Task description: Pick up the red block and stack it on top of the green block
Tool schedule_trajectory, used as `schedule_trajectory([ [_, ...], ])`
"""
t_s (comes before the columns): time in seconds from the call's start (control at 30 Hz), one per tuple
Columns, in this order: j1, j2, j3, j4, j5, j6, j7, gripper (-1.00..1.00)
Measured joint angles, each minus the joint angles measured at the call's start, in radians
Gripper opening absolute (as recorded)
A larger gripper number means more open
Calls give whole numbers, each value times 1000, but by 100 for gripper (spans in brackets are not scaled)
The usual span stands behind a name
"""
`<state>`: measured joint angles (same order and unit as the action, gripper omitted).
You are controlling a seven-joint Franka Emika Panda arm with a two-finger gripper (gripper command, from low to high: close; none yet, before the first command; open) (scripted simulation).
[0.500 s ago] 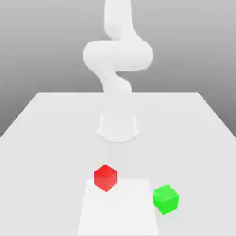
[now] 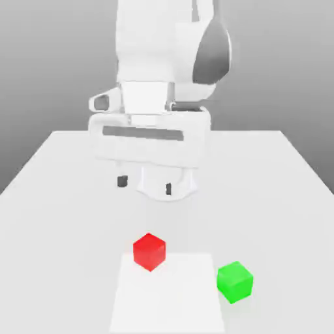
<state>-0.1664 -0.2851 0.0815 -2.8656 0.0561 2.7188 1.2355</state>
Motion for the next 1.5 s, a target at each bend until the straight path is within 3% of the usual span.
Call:
schedule_trajectory([
  [0.1, -19, 196, -1, -62, -30, 150, 96, 0],
  [0.27, 7, 415, -50, -54, -96, 332, 163, 0],
  [0.3, 19, 446, -61, -50, -95, 358, 164, -100],
  [0.53, 23, 451, -66, -50, -101, 364, 169, -100],
  [0.8, 23, 189, -50, -86, -47, 138, 131, -100],
  [1.3, 255, 248, 153, 175, -45, -63, 375, -100],
  [1.5, 289, 431, 108, 202, -143, 89, 464, -100],
])
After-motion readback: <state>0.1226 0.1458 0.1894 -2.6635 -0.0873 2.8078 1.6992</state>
